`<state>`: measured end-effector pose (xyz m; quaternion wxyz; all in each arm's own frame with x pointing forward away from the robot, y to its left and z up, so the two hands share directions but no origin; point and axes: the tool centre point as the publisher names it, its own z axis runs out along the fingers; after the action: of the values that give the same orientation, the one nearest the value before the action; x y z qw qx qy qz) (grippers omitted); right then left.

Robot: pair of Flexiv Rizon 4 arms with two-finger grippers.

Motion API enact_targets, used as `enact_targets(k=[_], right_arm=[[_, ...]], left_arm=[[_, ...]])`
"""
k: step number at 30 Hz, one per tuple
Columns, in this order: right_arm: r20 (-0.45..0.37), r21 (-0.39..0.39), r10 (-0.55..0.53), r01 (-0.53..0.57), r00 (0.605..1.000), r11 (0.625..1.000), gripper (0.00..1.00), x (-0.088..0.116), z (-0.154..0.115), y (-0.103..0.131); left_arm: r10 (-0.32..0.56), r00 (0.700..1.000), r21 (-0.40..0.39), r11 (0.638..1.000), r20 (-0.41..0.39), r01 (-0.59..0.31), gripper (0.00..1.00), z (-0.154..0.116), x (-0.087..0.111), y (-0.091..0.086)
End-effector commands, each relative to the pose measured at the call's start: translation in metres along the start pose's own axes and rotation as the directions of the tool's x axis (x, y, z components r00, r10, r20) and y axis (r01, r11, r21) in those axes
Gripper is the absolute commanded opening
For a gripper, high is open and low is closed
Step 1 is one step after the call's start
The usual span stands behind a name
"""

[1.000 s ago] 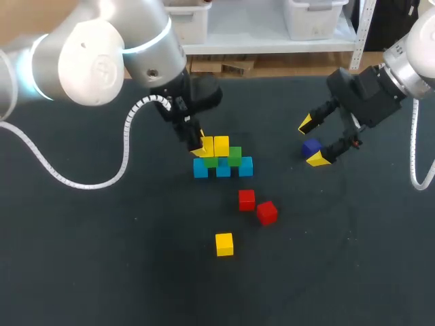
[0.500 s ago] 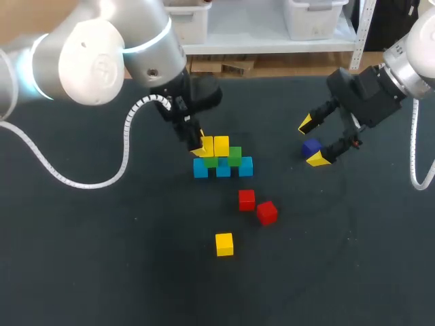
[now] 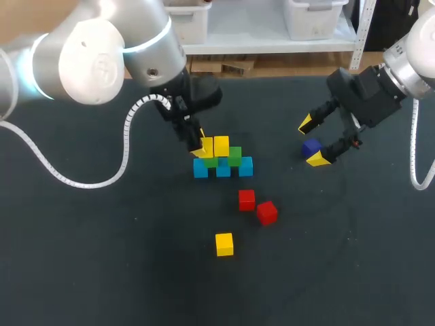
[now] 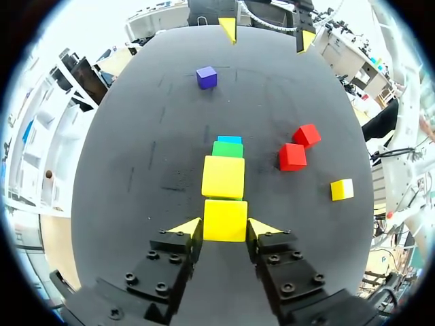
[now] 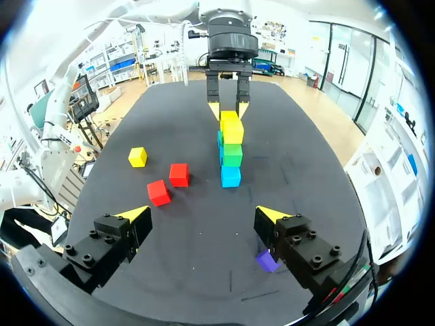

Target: Place the blue cubes, place green cubes on the blue cubes, place the yellow cubes on the green cubes, then place the red cubes on the yellow cubes, and place purple cube on the red cubes.

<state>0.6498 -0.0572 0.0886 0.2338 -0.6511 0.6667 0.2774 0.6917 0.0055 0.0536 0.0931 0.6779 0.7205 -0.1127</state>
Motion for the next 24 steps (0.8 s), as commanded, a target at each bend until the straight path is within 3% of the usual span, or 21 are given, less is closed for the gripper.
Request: enact_targets(k=[1,7,10,16,17,20,22,24], right_arm=[[0.002,-0.001,-0.001,0.001,1.0,1.0,1.0,0.0,0.0,-0.001],[0.002,-0.001,-0.001,0.001,1.0,1.0,1.0,0.0,0.0,-0.001],[0.002,-0.001,-0.001,0.001,1.0,1.0,1.0,0.0,0.0,-0.001],[0.002,-0.001,-0.001,0.001,1.0,1.0,1.0,0.0,0.0,-0.001],[0.002,-0.001,-0.001,0.001,1.0,1.0,1.0,0.0,0.0,-0.001],[0.002,-0.001,-0.001,0.001,1.0,1.0,1.0,0.0,0.0,-0.001],[0.002,-0.001,-0.001,0.001,1.0,1.0,1.0,0.0,0.0,-0.001],[0.002,-0.001,-0.001,0.001,1.0,1.0,1.0,0.0,0.0,-0.001]], left_arm=[[0.004,1.0,0.004,1.0,-0.003,-0.004,0.45,-0.002,0.0,0.002],[0.019,1.0,-0.006,1.0,-0.001,-0.019,0.5,-0.013,0.005,-0.005],[0.029,1.0,-0.011,1.0,-0.005,-0.029,0.6,-0.018,0.01,-0.011],[0.025,0.999,-0.011,1.0,-0.022,-0.025,0.59,-0.019,0.022,-0.015],[0.022,0.999,-0.011,1.0,-0.024,-0.023,0.56,-0.018,0.023,-0.014],[0.016,0.999,-0.009,1.0,-0.029,-0.017,0.32,-0.015,0.026,-0.012],[0.013,0.999,-0.008,1.0,-0.029,-0.014,0.03,-0.013,0.026,-0.01],[0.01,1.0,-0.007,1.0,-0.03,-0.01,0.0,-0.011,0.026,-0.008]])
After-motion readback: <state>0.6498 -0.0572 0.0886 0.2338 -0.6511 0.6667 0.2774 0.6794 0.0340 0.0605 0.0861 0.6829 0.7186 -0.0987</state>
